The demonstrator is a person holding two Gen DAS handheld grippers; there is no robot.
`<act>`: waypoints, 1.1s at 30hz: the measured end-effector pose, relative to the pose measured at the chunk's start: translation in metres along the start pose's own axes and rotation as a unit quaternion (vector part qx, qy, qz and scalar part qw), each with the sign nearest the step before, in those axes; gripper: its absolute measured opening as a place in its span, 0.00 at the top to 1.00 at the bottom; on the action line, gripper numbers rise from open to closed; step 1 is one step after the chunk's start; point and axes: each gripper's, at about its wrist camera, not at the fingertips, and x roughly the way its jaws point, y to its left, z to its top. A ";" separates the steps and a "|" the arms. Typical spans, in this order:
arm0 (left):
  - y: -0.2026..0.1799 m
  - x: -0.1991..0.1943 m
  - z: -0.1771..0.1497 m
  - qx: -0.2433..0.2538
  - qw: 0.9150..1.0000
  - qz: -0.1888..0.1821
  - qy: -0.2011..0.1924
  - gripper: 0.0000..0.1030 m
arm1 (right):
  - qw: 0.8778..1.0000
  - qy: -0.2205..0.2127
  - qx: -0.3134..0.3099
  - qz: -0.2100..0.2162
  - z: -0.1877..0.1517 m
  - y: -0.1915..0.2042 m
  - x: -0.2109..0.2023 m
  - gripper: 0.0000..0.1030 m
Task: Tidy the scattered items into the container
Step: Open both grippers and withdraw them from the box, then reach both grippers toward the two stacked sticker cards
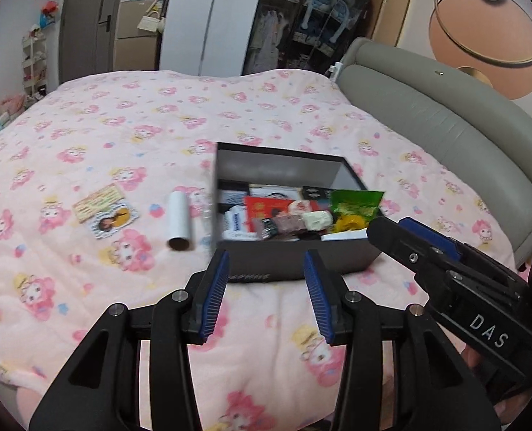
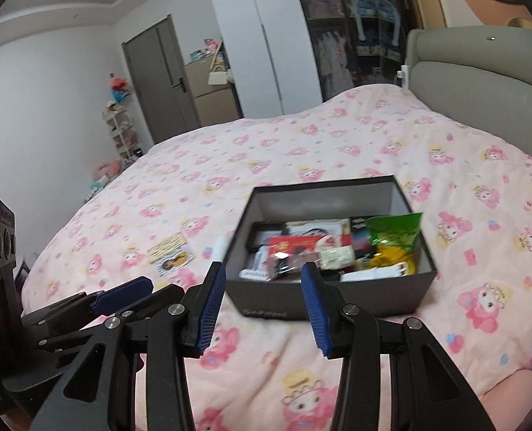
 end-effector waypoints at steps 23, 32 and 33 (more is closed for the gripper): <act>0.128 0.025 -0.036 -0.103 0.993 0.034 0.044 0.59 | 0.989 0.105 -0.064 0.088 -0.019 0.100 0.098 0.62; 0.186 0.076 -0.032 -0.170 0.981 0.056 0.069 0.59 | 0.987 0.132 -0.057 0.079 -0.012 0.111 0.156 0.62; 0.196 0.082 -0.031 -0.184 0.979 0.060 0.069 0.59 | 0.986 0.136 -0.056 0.081 -0.010 0.113 0.164 0.62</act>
